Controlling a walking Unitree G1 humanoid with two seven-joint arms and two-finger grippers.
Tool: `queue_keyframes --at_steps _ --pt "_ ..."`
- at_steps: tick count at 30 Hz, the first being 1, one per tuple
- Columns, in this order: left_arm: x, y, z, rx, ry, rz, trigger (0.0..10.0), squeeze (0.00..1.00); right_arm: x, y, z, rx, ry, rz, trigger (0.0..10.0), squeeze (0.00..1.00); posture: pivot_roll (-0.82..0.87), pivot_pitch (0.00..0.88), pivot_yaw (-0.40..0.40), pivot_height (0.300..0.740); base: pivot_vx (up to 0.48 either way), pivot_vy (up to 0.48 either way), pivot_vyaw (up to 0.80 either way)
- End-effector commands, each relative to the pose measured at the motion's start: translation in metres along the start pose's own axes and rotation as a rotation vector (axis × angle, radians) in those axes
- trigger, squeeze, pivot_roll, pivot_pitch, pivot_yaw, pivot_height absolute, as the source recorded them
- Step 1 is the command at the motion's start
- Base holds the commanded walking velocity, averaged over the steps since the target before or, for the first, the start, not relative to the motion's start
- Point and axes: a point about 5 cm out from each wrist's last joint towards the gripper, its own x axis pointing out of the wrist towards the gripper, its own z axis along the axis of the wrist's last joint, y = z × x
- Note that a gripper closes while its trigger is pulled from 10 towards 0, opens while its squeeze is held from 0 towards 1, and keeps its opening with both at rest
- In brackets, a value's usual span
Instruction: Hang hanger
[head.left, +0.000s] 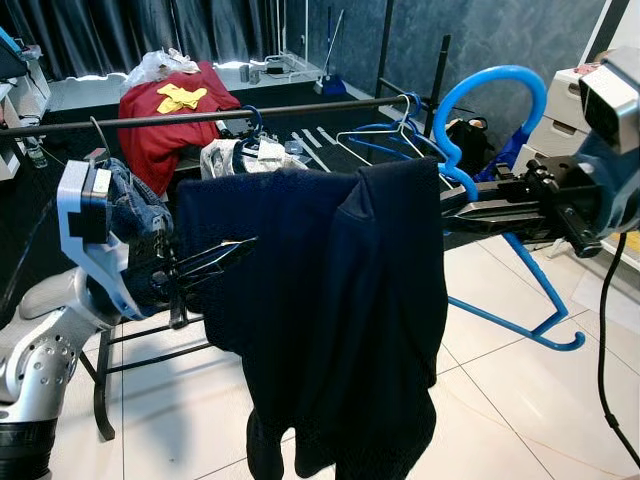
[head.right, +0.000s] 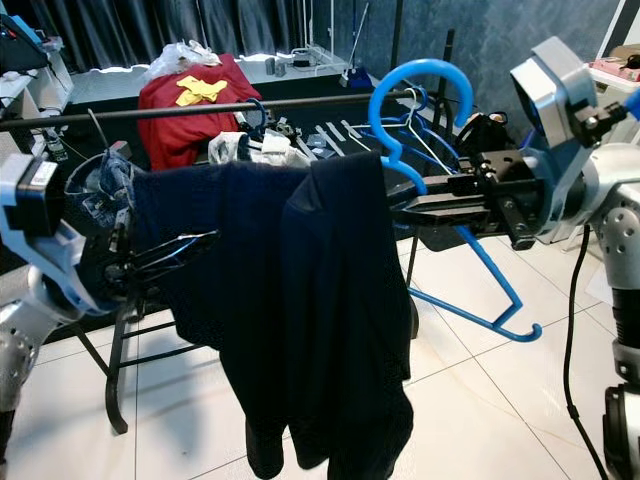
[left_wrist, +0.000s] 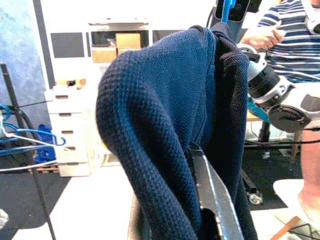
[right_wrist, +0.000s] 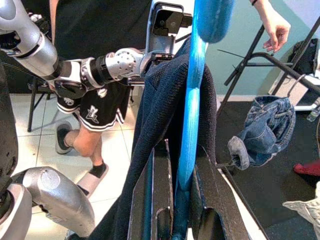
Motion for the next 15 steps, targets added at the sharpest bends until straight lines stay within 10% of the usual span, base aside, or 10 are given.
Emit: queue_keyframes --at_steps 1,7,9,15 --pt "0.000 -0.001 0.000 0.009 0.006 -0.007 0.0 0.00 -0.003 -0.002 0.011 -0.053 -0.020 -0.024 0.0 0.00 -0.20 0.000 0.007 0.740 0.000 0.000 0.00" --pt "-0.014 0.012 0.009 0.081 0.011 0.096 0.0 0.00 -0.009 -0.002 0.007 -0.045 -0.007 -0.062 0.0 0.00 -0.20 0.000 0.005 0.740 0.000 0.000 0.00" --pt "-0.043 0.024 0.043 0.194 -0.038 0.240 0.0 0.00 -0.028 0.002 -0.022 0.047 0.081 -0.179 0.0 0.00 -0.20 0.000 0.011 0.740 0.000 0.000 0.00" --pt "-0.062 0.021 0.067 0.224 -0.115 0.281 0.0 0.00 -0.045 0.012 -0.057 0.144 0.214 -0.277 0.0 0.00 -0.20 0.000 0.017 0.740 0.000 0.000 0.00"
